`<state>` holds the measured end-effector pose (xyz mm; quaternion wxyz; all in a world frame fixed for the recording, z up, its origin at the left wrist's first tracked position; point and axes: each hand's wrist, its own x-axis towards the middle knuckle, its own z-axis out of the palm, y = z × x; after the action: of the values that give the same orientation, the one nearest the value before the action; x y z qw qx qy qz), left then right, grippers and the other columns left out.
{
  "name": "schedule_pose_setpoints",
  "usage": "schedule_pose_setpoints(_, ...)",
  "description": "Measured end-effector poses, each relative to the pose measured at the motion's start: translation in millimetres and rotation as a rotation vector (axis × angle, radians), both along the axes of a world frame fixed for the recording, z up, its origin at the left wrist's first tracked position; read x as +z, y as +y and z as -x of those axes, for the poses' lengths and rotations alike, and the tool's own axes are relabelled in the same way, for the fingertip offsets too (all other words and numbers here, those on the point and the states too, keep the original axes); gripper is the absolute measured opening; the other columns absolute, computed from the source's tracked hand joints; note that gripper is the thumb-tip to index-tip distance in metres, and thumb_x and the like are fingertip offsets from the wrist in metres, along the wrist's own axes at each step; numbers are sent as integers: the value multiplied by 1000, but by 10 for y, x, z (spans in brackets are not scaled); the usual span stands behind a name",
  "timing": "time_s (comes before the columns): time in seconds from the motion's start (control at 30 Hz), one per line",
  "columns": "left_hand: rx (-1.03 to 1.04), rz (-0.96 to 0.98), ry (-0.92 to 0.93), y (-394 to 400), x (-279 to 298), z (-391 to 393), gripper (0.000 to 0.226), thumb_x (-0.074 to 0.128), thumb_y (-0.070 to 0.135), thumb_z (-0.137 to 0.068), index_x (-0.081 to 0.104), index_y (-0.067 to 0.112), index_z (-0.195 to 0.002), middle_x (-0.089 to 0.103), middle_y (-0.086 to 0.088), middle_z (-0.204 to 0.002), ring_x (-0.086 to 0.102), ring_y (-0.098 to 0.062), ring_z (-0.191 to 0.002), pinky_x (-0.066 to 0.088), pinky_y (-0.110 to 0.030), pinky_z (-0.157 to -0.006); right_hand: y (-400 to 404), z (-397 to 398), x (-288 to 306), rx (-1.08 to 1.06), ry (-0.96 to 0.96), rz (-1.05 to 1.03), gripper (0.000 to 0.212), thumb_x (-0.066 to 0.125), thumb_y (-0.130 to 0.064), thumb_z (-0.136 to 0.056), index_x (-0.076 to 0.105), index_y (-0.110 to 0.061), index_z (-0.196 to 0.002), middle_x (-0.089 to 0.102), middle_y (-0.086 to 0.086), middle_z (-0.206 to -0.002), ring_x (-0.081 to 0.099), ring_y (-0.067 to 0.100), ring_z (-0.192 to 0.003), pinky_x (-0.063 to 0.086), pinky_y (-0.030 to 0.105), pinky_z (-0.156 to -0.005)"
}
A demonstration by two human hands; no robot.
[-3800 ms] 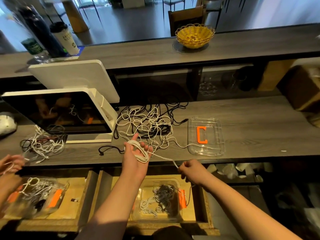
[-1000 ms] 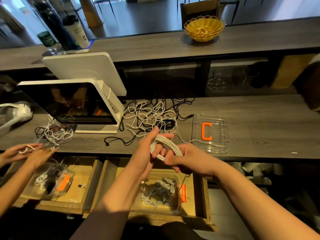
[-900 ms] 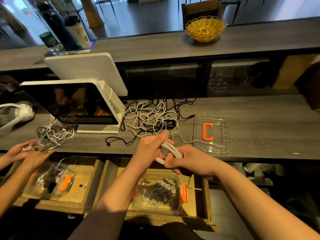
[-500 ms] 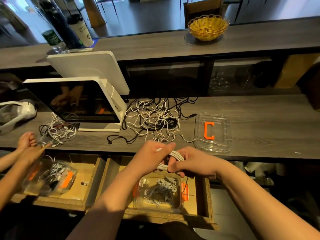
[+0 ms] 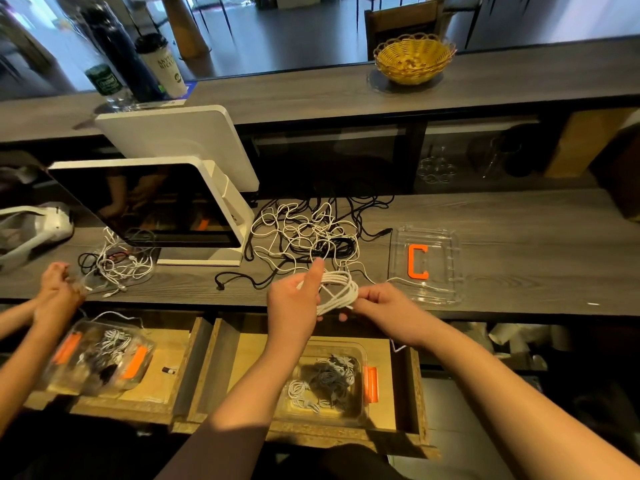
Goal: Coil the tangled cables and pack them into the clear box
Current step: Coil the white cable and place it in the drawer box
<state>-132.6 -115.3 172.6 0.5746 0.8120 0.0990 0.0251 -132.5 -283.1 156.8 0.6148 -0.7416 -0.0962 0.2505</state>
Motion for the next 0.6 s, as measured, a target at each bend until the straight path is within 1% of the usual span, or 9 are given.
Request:
schedule_pose_setpoints(0.07,98,-19,-58,-8,-13,-8,59,54,43,-100,54,6,-54,48,-2,-46,46,-10,-42,38,-24,-45,90,48,-7,41,-53,53,25,54,-25,-101,74,-16,-89,67,-3,-81,58,11,-76,47,32,-81)
schedule_pose_setpoints(0.13,159,-30,-88,-2,-19,-36,63,52,45,-100,53,-1,-57,48,-8,-48,47,-17,-46,39,-32,-50,161,96,-4,75,-76,80,25,53,-26,-101,73,-15,-91,67,-7,-80,59,6,-75,46,26,-76)
schedule_pose_setpoints(0.17,188,-15,-88,5,-23,-54,63,52,46,-100,53,-1,-58,48,-9,-48,48,-18,-47,39,-32,-51,187,117,2,85,-86,90,24,52,-26,-102,73,-16,-93,69,-7,-80,62,6,-76,47,25,-76)
schedule_pose_setpoints(0.23,236,16,-84,13,-29,-80,61,52,46,-100,53,2,-58,48,-7,-48,49,-17,-45,40,-28,-48,223,154,28,85,-117,113,24,52,-28,-102,73,-17,-95,72,-1,-86,66,13,-82,51,31,-79)
schedule_pose_setpoints(0.3,237,-39,-105,34,-59,-97,63,53,46,-100,51,-1,-58,45,-8,-49,45,-17,-46,35,-28,-47,245,180,62,87,-158,132,24,52,-30,-101,72,-19,-96,72,5,-90,66,20,-85,52,41,-82)
schedule_pose_setpoints(0.37,172,-172,-123,69,-109,-98,64,54,47,-98,47,1,-54,40,-5,-47,36,-16,-46,28,-33,-48,249,197,111,72,-219,153,23,52,-32,-101,71,-21,-94,70,6,-86,64,24,-82,52,47,-79)
schedule_pose_setpoints(0.43,59,-318,-85,94,-140,-91,62,56,47,-98,44,10,-49,38,-1,-44,32,-14,-44,25,-34,-48,233,200,148,30,-301,189,20,53,-31,-100,69,-23,-91,67,3,-80,61,22,-76,51,49,-75)
schedule_pose_setpoints(0.53,-172,-449,17,84,-126,-58,59,53,43,-101,49,17,-48,41,4,-42,37,-12,-42,27,-31,-47,190,168,187,-19,-387,237,15,54,-30,-99,66,-32,-90,66,-4,-79,61,15,-73,52,46,-73)
schedule_pose_setpoints(0.6,-263,-463,70,44,-64,-28,59,47,41,-104,50,18,-50,42,6,-42,37,-9,-40,27,-29,-47,149,119,193,-84,-425,274,14,54,-32,-99,67,-30,-95,68,-6,-80,62,9,-74,54,41,-72)
